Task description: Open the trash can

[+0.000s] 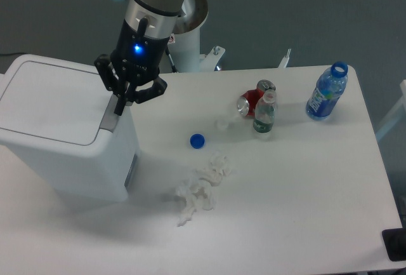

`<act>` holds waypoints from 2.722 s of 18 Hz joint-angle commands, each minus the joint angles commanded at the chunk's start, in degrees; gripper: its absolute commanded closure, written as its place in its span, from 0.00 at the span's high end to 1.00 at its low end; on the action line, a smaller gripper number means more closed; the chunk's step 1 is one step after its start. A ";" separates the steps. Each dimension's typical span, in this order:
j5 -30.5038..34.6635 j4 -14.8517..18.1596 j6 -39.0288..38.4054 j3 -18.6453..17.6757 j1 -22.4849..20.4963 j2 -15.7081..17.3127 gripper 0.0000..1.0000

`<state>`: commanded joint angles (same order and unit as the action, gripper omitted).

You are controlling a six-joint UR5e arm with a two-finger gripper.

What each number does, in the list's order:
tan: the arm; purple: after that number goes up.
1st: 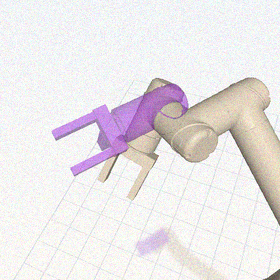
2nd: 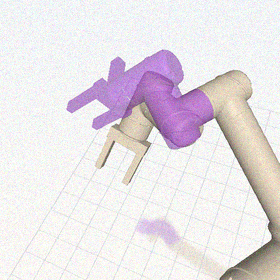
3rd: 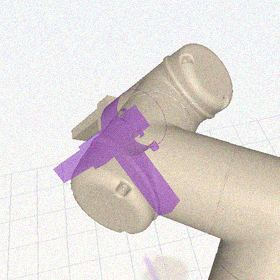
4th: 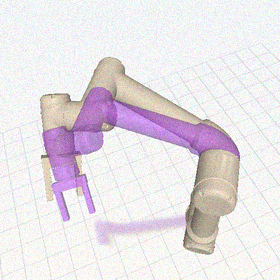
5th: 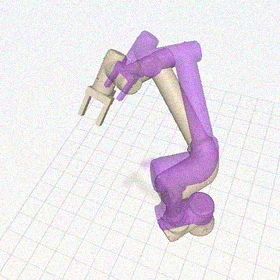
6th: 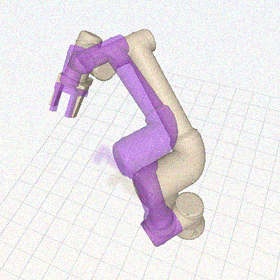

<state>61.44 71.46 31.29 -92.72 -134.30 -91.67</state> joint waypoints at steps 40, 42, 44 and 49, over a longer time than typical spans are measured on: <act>-0.62 -0.18 0.00 4.39 -1.14 -0.97 0.21; -0.62 -0.26 -0.17 5.71 -2.63 -2.02 0.31; -0.62 -0.53 -0.35 6.33 -3.95 -2.64 0.53; 0.08 -2.55 0.00 6.33 -9.22 -4.92 1.00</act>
<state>61.52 68.91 31.29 -86.40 -143.52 -96.59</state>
